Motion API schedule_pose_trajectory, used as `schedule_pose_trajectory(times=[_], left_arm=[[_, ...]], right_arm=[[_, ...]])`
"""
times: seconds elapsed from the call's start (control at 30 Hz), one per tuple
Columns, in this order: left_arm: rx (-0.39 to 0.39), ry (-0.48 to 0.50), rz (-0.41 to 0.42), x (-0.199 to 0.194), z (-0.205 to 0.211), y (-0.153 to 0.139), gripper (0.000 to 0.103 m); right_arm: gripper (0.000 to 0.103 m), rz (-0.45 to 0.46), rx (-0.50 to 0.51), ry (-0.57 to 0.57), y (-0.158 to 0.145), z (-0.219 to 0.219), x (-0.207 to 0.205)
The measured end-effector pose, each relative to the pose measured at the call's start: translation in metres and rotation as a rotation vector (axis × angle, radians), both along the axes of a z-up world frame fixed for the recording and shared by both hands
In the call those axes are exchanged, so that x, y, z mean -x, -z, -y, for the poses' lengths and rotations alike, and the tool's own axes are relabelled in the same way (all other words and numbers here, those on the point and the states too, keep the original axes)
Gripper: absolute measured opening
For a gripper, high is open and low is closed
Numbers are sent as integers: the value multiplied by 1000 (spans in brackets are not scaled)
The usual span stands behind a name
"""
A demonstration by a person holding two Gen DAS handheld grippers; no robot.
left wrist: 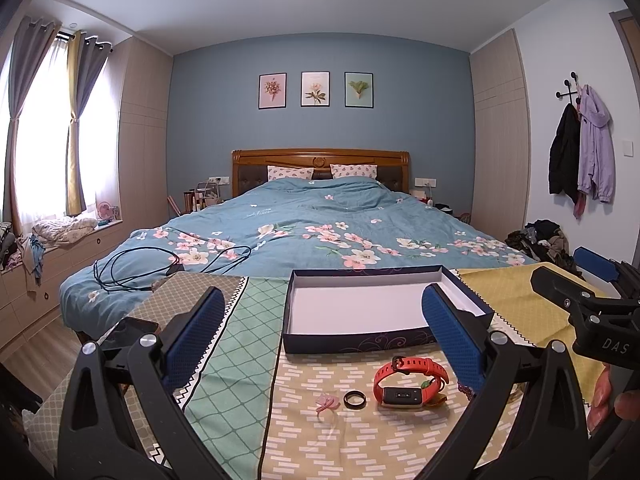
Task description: Organize jewelry
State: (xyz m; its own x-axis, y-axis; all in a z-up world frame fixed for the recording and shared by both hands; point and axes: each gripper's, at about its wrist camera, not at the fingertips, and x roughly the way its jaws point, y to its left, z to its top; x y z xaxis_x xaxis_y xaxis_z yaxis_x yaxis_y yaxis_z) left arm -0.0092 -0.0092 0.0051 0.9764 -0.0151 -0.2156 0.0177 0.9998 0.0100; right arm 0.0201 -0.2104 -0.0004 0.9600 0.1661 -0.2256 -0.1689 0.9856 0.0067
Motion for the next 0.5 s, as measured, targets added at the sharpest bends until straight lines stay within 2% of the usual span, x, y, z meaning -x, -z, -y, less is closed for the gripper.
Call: schedule_pose_trajectory(times=[0.5], left_arm=[[1,1,-2,1,1,0,97]], right_arm=[[96,-4,-4,-2,1,1,-1]])
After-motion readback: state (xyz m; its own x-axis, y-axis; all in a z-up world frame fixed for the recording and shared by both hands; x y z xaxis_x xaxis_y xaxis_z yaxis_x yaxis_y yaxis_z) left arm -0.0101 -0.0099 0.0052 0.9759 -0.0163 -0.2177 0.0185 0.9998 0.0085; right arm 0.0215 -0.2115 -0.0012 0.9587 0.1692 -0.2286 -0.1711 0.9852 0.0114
